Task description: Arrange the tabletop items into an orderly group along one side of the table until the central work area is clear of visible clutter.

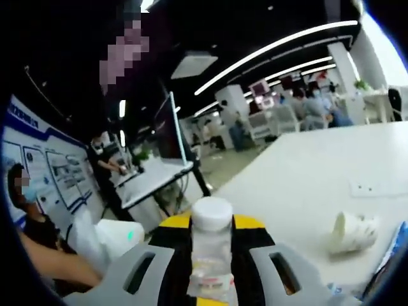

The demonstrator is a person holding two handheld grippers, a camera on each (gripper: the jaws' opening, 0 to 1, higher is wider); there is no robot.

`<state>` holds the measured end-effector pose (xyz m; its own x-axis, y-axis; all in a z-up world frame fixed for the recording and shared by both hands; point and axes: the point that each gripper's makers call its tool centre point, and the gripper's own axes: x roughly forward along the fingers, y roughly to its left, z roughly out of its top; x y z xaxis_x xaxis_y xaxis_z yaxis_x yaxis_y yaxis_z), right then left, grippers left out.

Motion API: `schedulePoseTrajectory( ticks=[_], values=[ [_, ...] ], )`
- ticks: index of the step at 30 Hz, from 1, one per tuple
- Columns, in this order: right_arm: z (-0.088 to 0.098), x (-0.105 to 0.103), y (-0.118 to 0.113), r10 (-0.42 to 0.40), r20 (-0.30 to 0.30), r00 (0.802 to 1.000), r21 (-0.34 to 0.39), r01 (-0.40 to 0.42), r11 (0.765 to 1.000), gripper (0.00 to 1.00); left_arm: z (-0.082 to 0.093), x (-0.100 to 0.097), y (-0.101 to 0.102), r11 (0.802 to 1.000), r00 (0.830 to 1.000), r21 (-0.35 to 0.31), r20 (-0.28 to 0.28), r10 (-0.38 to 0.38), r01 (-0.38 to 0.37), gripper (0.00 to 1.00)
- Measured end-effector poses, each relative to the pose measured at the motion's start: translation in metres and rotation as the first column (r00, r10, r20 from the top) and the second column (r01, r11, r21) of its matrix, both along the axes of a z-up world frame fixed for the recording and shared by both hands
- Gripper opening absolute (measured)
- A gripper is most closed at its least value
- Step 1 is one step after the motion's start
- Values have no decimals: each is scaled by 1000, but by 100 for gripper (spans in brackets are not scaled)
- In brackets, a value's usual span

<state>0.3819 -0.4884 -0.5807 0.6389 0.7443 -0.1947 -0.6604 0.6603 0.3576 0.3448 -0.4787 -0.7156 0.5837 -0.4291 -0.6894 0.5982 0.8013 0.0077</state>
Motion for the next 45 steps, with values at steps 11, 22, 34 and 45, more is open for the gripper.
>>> schedulePoseTrajectory(
  ticks=[11,22,34,45],
  values=[
    [9,24,15,63,50,997,-39,-61,997,18,6,30,8,998,998,-13,21,66,-65,38],
    [10,46,30,124,77,989,-70,-118,991,18,6,56,19,993,992,-17,38,121,-120,38],
    [7,66,49,198,96,976,-103,-188,977,18,2,82,35,978,975,-3,75,207,-208,38],
    [5,75,65,239,116,964,-124,-225,966,18,-1,94,49,962,958,-19,89,272,-271,38]
  ],
)
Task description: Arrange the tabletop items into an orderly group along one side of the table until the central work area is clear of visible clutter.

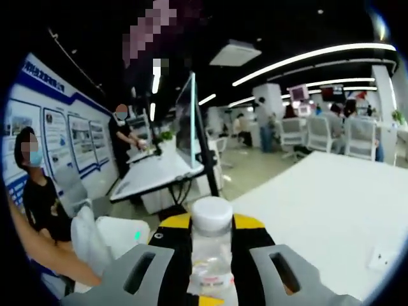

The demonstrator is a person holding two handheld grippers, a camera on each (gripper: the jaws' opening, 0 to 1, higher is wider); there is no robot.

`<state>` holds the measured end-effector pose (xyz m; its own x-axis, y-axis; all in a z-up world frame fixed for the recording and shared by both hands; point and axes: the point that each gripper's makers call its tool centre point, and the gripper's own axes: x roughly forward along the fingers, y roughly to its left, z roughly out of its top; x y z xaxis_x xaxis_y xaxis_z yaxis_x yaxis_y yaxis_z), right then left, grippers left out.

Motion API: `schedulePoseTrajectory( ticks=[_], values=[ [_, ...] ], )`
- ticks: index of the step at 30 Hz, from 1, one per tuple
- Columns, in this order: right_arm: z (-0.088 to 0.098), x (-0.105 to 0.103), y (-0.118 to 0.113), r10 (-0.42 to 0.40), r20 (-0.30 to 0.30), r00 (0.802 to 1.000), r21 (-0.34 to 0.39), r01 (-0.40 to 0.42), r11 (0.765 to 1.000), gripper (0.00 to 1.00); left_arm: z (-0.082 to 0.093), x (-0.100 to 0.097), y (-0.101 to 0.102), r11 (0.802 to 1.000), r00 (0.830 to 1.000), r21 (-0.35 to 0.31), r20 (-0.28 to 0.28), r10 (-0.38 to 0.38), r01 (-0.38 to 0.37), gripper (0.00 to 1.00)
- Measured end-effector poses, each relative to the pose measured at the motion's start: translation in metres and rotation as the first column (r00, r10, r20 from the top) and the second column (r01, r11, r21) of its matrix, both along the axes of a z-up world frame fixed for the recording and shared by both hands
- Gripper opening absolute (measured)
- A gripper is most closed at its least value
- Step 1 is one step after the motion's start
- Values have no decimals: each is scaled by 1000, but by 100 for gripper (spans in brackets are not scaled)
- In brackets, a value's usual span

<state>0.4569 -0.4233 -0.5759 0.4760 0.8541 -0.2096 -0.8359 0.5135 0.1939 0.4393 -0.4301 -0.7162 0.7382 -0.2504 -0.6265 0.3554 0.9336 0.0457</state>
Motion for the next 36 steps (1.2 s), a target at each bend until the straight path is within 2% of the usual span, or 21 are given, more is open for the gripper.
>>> schedulePoseTrajectory(
  ticks=[9,36],
  values=[
    [-2,5,11,33,21,999,-21,-32,999,18,-2,8,8,999,999,-4,13,39,-39,38],
    [-13,23,22,63,37,997,-65,-60,996,18,-13,32,18,995,994,12,39,103,-104,38]
  ],
)
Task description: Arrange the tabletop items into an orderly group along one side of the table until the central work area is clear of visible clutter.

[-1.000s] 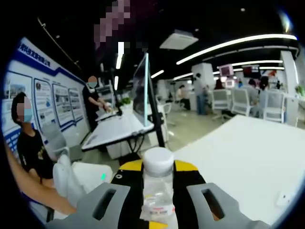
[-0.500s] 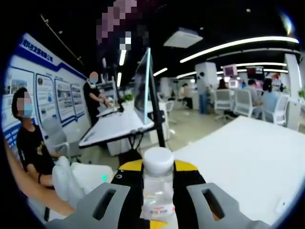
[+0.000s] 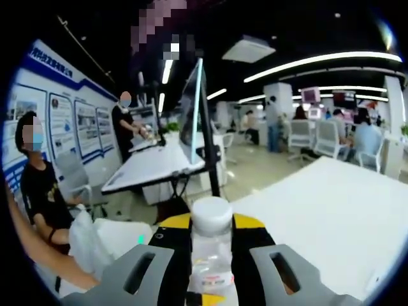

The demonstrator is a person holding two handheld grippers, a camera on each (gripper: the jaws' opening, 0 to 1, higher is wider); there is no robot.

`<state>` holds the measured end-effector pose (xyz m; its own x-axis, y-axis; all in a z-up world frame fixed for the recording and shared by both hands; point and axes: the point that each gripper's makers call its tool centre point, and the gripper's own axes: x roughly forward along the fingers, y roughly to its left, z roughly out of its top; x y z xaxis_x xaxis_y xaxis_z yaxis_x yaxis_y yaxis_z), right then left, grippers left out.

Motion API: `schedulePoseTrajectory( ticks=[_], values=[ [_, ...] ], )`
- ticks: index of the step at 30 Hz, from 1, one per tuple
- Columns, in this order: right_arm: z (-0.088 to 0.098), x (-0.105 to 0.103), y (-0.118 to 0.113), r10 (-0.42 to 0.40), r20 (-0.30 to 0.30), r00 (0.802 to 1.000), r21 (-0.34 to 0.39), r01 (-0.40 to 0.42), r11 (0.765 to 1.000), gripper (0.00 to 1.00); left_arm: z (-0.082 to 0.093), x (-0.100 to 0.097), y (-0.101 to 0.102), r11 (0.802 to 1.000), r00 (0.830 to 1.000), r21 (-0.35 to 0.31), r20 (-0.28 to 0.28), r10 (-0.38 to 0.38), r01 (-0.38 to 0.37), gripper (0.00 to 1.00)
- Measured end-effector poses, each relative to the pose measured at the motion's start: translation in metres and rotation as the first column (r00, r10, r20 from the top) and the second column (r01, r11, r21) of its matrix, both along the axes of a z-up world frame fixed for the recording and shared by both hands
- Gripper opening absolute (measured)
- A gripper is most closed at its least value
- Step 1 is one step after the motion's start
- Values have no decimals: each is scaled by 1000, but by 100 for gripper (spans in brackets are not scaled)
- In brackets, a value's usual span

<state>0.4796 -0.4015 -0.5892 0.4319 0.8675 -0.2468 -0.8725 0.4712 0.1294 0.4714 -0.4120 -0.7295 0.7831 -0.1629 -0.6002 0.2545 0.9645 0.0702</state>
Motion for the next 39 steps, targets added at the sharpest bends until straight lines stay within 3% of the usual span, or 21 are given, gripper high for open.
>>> schedulePoseTrajectory(
  ticks=[39],
  values=[
    [-4,11,2,-31,-31,999,0,31,1000,19,-4,7,-1,997,998,76,64,-7,2,39]
  ],
)
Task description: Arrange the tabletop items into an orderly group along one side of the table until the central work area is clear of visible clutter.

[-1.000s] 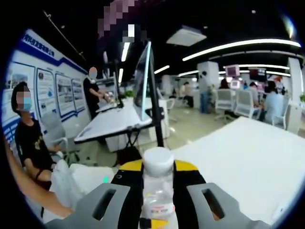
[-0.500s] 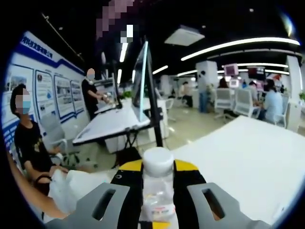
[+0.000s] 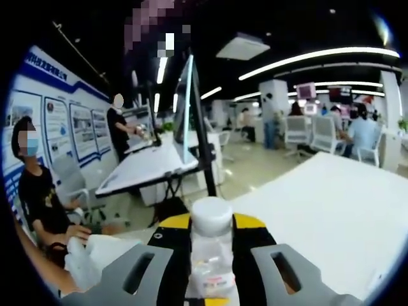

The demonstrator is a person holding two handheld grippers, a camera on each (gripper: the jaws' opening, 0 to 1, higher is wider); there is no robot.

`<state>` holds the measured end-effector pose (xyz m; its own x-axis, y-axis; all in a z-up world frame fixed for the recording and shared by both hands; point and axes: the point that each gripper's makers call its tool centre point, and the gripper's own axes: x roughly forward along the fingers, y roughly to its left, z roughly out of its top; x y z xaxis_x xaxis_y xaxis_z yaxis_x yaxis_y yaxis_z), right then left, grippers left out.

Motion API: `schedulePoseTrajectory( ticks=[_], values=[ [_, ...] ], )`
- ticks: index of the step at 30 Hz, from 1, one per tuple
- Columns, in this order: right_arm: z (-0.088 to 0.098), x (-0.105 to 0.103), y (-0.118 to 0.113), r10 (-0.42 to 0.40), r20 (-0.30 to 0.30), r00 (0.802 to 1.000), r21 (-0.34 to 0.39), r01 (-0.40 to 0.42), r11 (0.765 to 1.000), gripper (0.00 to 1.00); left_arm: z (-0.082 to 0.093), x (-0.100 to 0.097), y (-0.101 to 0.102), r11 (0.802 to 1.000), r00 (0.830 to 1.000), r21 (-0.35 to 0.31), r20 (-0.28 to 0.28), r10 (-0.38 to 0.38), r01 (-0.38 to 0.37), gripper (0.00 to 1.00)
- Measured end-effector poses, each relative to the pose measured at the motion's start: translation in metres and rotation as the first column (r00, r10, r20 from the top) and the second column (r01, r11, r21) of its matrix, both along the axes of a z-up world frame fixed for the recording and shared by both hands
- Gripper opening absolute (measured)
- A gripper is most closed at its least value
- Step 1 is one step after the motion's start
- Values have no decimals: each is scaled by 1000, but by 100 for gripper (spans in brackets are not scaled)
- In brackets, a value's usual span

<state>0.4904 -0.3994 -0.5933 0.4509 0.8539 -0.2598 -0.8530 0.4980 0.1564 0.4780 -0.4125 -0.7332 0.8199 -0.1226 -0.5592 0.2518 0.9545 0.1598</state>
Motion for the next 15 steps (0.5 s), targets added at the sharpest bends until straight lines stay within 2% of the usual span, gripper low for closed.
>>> schedulePoseTrajectory(
  ticks=[15],
  values=[
    [1,8,-2,-39,-35,999,22,40,999,20,1,0,-1,1000,1000,15,6,13,-13,40]
  ],
)
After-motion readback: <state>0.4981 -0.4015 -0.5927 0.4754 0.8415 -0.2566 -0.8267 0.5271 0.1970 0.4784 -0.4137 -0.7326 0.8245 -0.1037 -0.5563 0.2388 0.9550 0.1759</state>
